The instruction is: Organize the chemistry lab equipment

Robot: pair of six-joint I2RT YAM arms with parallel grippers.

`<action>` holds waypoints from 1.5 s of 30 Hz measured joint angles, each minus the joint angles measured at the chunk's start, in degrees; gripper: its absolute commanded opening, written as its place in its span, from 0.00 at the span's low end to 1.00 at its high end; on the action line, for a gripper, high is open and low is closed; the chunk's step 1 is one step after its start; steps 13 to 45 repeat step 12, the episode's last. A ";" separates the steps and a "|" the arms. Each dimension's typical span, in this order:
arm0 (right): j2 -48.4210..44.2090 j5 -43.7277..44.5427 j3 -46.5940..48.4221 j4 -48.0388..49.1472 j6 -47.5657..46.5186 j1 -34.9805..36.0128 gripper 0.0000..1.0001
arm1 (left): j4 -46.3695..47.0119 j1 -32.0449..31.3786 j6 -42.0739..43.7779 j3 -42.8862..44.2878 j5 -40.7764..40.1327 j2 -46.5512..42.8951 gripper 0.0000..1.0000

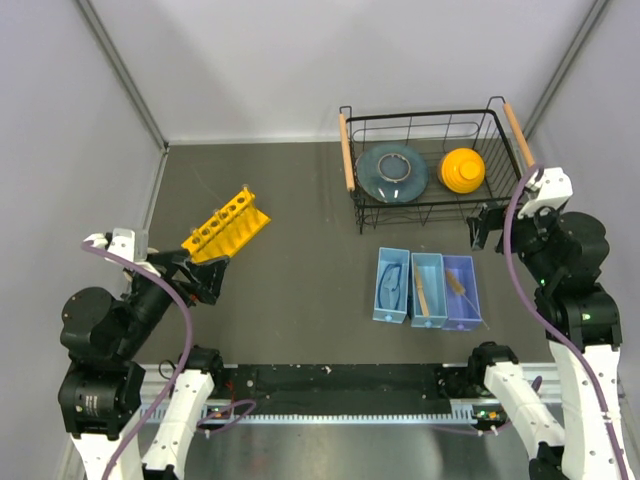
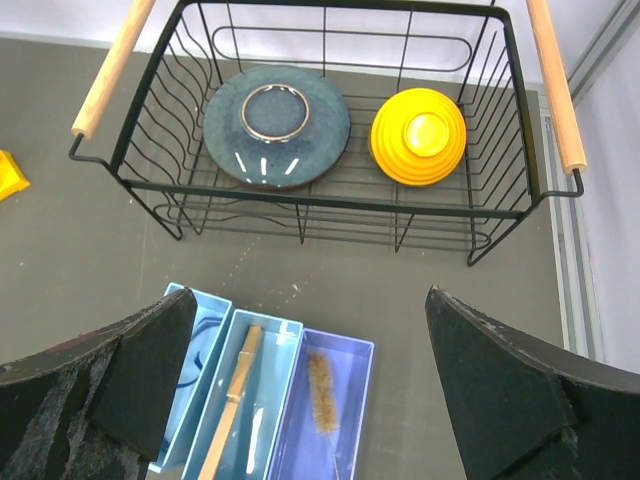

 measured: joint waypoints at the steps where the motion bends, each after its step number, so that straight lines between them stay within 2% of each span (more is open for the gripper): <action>1: 0.00 0.00 -0.17 0.13 -0.13 0.00 0.99 | -0.02 -0.02 0.07 0.04 -0.02 0.02 0.99; 45: -0.15 0.07 -0.24 0.09 -1.99 0.00 0.99 | 0.04 -0.11 0.15 1.07 0.07 1.55 0.99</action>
